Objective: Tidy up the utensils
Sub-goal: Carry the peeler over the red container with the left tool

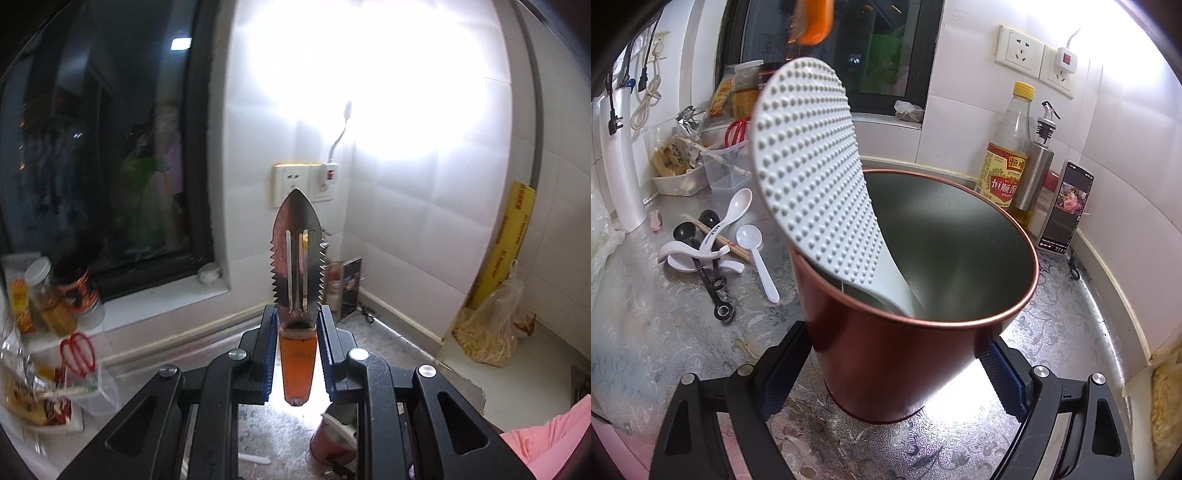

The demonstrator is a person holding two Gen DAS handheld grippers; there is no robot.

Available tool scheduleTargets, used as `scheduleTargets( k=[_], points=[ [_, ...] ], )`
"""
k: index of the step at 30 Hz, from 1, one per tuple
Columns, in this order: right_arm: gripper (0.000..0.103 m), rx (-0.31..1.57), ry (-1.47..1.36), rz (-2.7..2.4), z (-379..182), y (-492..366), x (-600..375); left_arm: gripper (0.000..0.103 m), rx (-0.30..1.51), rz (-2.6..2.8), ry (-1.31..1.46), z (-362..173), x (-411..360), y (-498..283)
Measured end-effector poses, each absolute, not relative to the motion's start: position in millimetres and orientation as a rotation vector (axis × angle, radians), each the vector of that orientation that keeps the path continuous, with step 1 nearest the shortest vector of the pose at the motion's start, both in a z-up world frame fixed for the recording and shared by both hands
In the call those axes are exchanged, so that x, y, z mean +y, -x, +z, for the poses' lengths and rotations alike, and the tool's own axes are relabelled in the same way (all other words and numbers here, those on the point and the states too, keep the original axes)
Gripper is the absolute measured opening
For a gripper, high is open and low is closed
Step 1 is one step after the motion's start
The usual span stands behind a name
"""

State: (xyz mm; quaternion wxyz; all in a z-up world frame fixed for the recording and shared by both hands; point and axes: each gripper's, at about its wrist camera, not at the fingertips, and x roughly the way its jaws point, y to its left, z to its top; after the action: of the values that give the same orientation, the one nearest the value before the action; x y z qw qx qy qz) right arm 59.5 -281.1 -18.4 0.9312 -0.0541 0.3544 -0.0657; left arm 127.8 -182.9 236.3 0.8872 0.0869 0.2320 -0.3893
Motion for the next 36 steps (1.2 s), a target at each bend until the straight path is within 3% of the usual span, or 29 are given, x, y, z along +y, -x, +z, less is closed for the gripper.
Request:
scheduleTargets(
  k=[17,36],
  points=[
    [0.091,0.728,0.115,-0.121,-18.6,-67.1,-280.6,0.022,0.440,-0.952,-0.244,255.6,-238.0,-117.5],
    [0.091,0.727,0.115,-0.117,-18.8,-68.3,-281.5,0.022,0.706,-0.983,-0.283,163.2,-262.3,-126.6]
  ],
)
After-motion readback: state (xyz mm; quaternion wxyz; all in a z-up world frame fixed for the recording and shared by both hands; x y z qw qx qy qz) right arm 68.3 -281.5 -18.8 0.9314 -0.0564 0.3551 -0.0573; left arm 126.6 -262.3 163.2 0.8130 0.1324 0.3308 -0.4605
